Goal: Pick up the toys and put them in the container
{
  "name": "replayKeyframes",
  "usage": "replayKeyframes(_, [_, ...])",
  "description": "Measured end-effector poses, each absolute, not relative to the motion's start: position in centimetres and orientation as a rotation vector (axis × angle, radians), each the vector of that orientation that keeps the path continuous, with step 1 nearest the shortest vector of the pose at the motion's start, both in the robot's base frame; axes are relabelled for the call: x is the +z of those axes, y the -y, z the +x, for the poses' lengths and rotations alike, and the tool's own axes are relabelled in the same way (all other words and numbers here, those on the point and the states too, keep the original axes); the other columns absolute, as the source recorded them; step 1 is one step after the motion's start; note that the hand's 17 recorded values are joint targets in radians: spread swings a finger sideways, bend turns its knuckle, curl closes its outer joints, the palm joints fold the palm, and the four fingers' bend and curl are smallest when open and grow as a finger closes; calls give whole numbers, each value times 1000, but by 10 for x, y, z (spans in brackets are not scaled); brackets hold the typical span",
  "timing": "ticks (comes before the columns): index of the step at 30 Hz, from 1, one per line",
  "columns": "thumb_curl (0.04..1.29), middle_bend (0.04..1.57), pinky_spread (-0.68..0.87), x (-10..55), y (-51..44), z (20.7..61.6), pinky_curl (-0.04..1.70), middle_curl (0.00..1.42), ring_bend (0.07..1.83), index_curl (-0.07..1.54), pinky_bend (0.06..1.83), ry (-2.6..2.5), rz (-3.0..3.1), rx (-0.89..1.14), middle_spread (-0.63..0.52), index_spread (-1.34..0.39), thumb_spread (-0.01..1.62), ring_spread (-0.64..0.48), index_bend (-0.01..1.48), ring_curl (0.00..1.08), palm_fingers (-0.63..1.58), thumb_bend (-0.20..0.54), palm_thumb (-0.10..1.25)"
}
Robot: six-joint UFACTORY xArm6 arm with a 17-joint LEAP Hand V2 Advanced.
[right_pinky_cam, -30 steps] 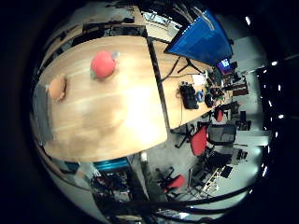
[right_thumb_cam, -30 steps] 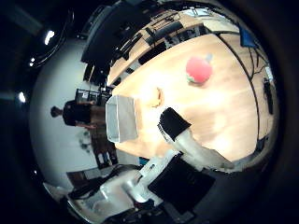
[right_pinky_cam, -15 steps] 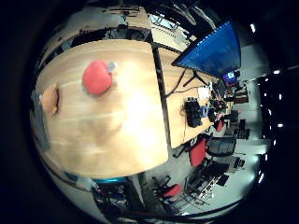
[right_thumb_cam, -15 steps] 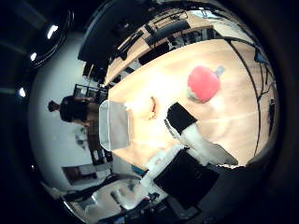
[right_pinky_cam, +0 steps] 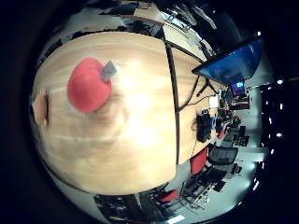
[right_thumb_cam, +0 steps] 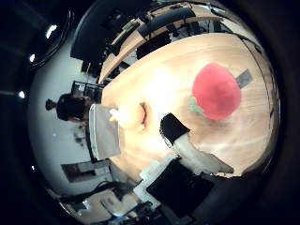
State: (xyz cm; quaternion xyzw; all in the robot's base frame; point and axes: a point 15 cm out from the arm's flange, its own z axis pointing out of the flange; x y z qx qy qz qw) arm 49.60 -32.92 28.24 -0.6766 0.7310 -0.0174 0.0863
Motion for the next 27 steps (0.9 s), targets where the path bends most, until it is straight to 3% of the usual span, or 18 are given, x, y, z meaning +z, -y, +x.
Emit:
replayKeyframes(18, [304, 283, 323, 201, 345, 518, 138, 368, 693, 286, 752, -2211, -1998, -19, -177, -471, 904, -125, 164, 210, 296, -33, 389])
replayKeyframes(27, [307, 360, 299, 175, 346, 513, 106, 388, 834, 268, 690, -2227, -1993, 44, -204, -466, 901, -206, 141, 248, 378, -32, 388])
